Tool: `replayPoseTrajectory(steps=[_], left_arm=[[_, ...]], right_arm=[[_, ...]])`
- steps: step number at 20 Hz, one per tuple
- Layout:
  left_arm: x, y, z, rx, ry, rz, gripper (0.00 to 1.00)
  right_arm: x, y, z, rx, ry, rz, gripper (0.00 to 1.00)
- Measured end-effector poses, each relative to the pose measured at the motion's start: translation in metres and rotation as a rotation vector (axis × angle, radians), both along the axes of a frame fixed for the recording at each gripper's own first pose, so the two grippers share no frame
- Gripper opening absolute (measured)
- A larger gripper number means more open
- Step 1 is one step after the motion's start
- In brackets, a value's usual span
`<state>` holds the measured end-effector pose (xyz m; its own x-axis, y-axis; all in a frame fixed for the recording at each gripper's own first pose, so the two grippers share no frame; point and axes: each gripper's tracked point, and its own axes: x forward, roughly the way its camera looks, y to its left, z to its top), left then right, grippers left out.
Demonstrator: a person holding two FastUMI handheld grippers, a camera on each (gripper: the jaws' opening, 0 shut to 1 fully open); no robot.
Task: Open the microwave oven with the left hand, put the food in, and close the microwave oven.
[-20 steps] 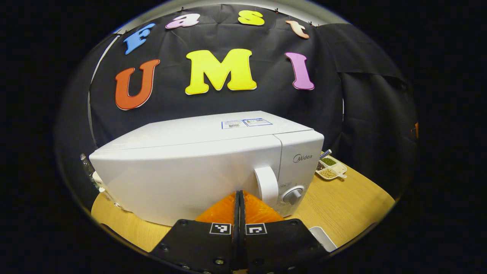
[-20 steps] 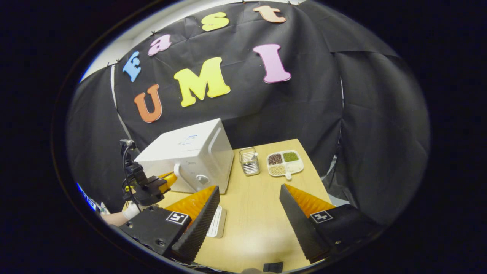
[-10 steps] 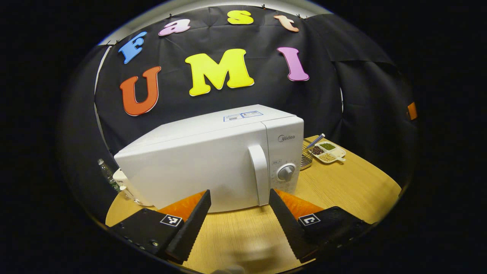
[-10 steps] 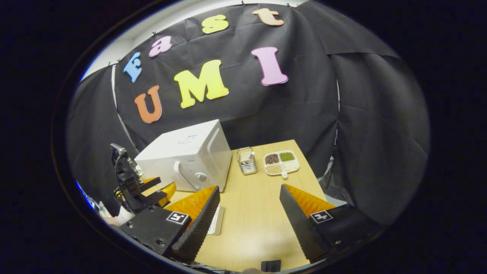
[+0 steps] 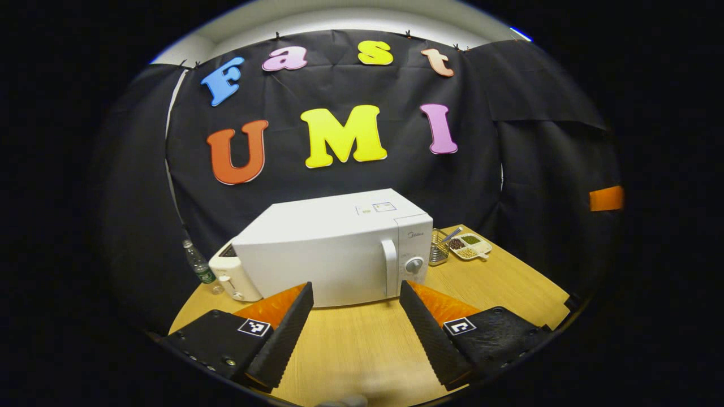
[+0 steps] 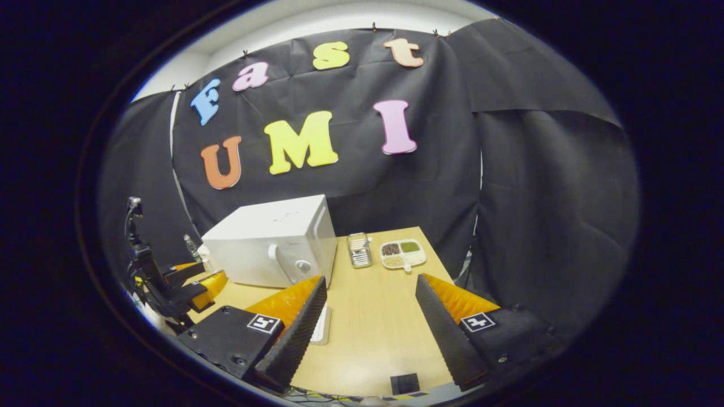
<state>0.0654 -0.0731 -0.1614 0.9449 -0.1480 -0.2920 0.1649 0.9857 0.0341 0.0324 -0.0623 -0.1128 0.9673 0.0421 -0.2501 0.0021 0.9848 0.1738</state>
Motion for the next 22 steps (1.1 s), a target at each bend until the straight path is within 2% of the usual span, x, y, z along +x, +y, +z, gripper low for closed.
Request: replayPoseTrajectory(steps=[1,4,5,6,7,8,9,10,12,14,15,16,17,22], left_arm=[[-0.011,0.009,0.017,-0.015,-0.024,0.006,0.95],[-0.042,0.042,0.063,-0.032,-0.079,0.035,0.95],[-0.049,0.052,0.076,-0.041,-0.097,0.048,0.95],[-0.056,0.065,0.091,-0.047,-0.117,0.079,0.95],[-0.062,0.078,0.105,-0.052,-0.136,0.109,0.95],[-0.068,0.084,0.12,-0.059,-0.152,0.115,0.95],[-0.076,0.088,0.135,-0.068,-0.175,0.124,0.95],[-0.082,0.095,0.147,-0.079,-0.19,0.137,0.95],[-0.091,0.099,0.17,-0.098,-0.213,0.145,0.95],[-0.1,0.103,0.184,-0.114,-0.224,0.154,0.95],[-0.104,0.101,0.189,-0.123,-0.226,0.158,0.95],[-0.107,0.098,0.194,-0.128,-0.232,0.156,0.95],[-0.11,0.097,0.196,-0.123,-0.234,0.158,0.95],[-0.117,0.081,0.206,-0.093,-0.244,0.133,0.94]], right_arm=[[-0.009,0.005,0.013,-0.002,-0.028,-0.006,1.0],[-0.033,0.015,0.045,-0.012,-0.089,-0.031,1.0],[-0.041,0.018,0.058,-0.016,-0.107,-0.039,0.9],[-0.047,0.023,0.073,-0.018,-0.135,-0.04,1.0],[-0.054,0.029,0.088,-0.022,-0.159,-0.039,1.0],[-0.058,0.035,0.1,-0.028,-0.185,-0.033,0.9],[-0.062,0.042,0.112,-0.037,-0.208,-0.023,0.9],[-0.065,0.048,0.124,-0.047,-0.227,-0.012,1.0],[-0.072,0.059,0.144,-0.057,-0.262,0.01,1.0],[-0.077,0.066,0.151,-0.069,-0.269,0.029,1.0],[-0.081,0.069,0.154,-0.073,-0.274,0.04,0.91],[-0.084,0.07,0.159,-0.079,-0.284,0.044,1.0],[-0.085,0.067,0.16,-0.086,-0.284,0.035,0.9],[-0.087,0.062,0.154,-0.074,-0.248,0.026,0.91]])
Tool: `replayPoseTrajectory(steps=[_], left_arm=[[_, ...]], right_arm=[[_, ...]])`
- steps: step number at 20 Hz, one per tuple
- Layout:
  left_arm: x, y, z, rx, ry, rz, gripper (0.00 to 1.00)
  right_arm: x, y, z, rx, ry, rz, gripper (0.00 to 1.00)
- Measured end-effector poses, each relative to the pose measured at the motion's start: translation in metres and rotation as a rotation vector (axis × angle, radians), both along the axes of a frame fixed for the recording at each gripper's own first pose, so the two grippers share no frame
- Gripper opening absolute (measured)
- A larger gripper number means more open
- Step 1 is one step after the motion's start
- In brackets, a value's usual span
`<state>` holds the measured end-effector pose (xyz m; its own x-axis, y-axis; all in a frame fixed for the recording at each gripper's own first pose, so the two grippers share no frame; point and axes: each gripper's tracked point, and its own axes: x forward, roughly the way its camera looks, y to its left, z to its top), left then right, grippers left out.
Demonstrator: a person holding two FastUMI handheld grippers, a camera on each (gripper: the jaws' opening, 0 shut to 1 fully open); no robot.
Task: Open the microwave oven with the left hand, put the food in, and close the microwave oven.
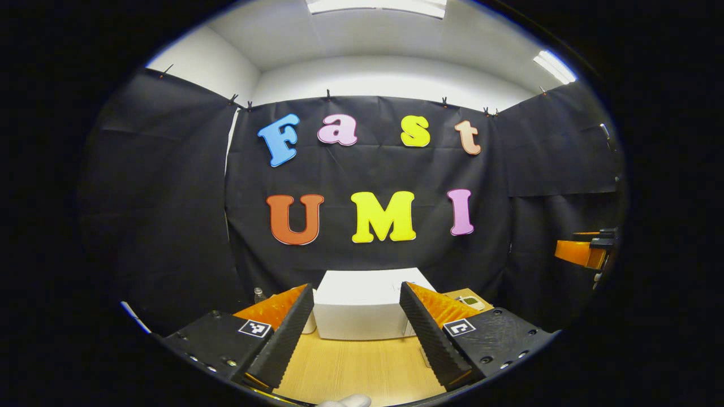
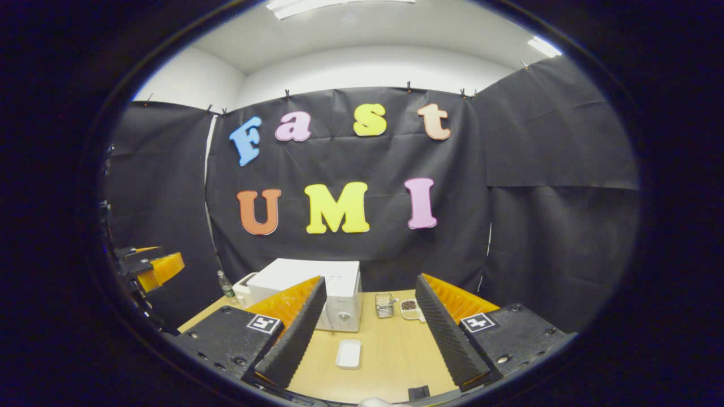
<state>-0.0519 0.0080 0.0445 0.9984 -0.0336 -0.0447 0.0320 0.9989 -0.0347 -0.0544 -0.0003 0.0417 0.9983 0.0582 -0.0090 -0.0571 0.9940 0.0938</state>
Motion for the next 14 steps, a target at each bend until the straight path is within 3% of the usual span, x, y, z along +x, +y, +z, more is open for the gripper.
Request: replayPoseTrajectory(steps=[2,3,4,8,9,10,12,13,14], left_arm=[[-0.003,-0.008,0.0,-0.018,0.012,-0.013,0.94],[-0.003,-0.009,0.003,-0.022,0.005,-0.016,0.95],[-0.001,-0.007,0.004,-0.016,0.009,-0.01,0.95],[-0.001,-0.007,0.004,-0.004,0.008,-0.002,0.94],[-0.001,-0.008,0.005,-0.011,0.007,-0.003,0.95],[0.0,-0.008,0.005,-0.015,0.007,-0.002,0.94],[-0.001,-0.004,0.006,-0.018,0.003,0.007,0.94],[-0.002,-0.004,0.006,-0.016,0.002,0.009,0.94],[-0.001,-0.002,0.007,-0.011,0.0,0.017,0.95]], right_arm=[[-0.002,-0.001,0.0,0.001,0.003,-0.001,0.91],[-0.002,-0.002,0.002,-0.002,-0.001,-0.003,1.0],[-0.001,-0.002,0.003,-0.006,-0.003,-0.004,0.9],[-0.003,-0.004,0.009,-0.014,-0.016,-0.004,0.91],[-0.004,-0.004,0.009,-0.015,-0.015,-0.002,1.0],[-0.004,-0.005,0.01,-0.015,-0.018,-0.003,0.91],[-0.005,-0.006,0.013,-0.014,-0.026,-0.004,0.91],[-0.005,-0.006,0.014,-0.012,-0.027,-0.002,1.0],[-0.006,-0.005,0.015,-0.011,-0.031,0.0,0.91]])
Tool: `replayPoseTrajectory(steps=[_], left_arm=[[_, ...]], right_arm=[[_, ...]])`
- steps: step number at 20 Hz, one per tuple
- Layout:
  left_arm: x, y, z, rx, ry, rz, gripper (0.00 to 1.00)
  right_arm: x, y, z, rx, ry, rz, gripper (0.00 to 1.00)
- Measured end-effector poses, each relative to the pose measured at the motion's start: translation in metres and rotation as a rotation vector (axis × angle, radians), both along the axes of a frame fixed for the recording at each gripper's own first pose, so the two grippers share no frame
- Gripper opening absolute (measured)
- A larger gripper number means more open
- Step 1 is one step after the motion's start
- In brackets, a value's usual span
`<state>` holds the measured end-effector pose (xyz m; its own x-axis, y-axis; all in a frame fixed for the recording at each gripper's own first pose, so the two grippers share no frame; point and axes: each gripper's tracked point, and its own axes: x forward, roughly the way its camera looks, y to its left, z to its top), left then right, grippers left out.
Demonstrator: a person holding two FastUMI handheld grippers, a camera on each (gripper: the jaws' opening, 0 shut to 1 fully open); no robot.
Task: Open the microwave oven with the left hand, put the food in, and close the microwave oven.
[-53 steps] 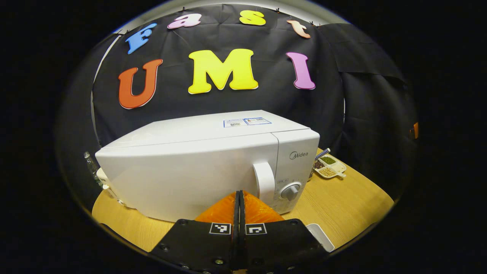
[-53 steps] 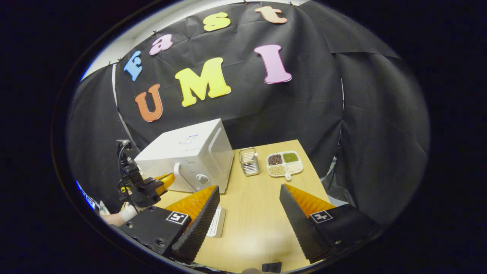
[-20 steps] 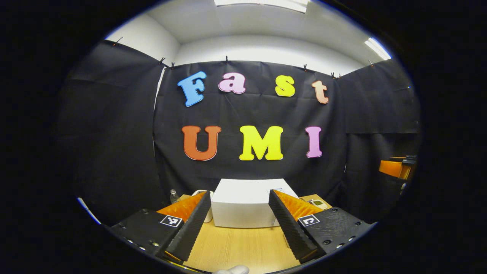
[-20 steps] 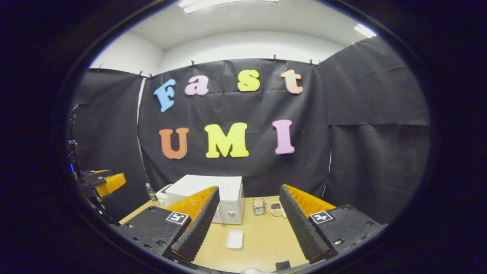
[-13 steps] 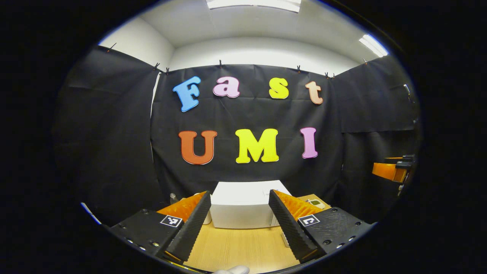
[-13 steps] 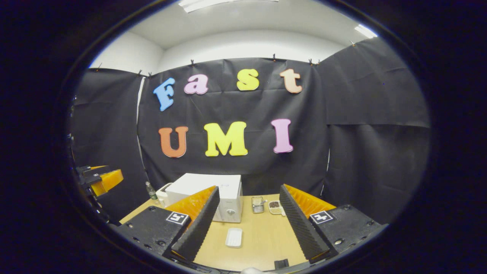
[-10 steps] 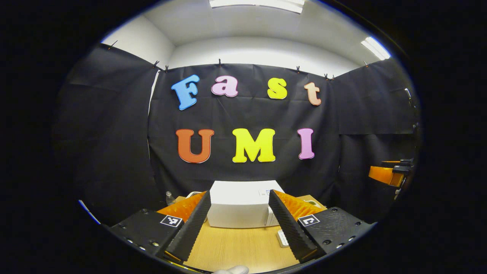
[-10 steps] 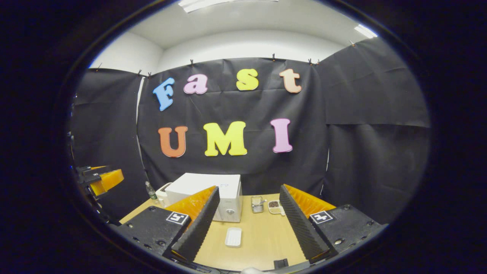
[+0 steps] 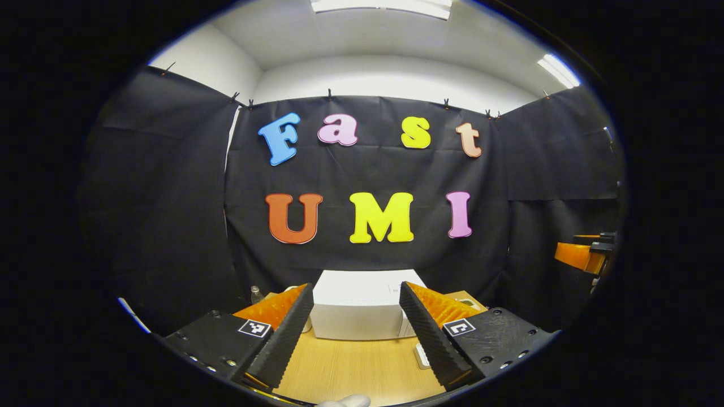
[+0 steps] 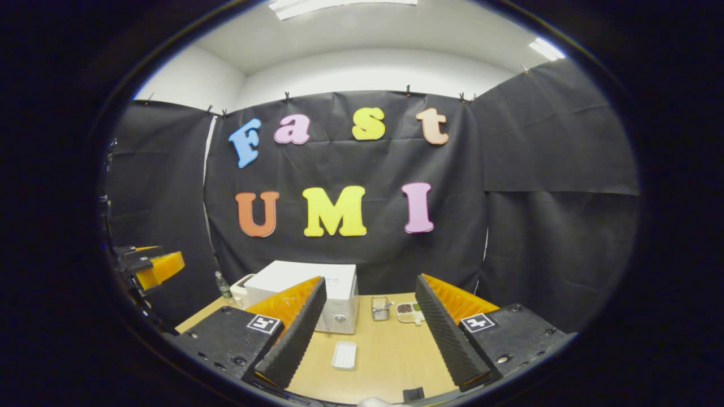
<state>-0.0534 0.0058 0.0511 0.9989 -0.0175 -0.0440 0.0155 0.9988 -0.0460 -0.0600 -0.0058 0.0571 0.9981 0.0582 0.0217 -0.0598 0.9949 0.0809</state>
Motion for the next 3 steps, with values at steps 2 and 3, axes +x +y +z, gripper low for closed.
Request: replayPoseTrajectory(steps=[2,3], left_arm=[[-0.0001,0.0021,-0.0006,0.005,-0.001,0.005,0.94],[-0.0002,0.0023,-0.0001,0.002,-0.001,0.007,0.94]], right_arm=[[0.0006,0.0,-0.0017,-0.005,0.005,0.001,1.0],[0.0017,-0.0002,-0.0011,-0.004,0.004,0.003,0.91]])
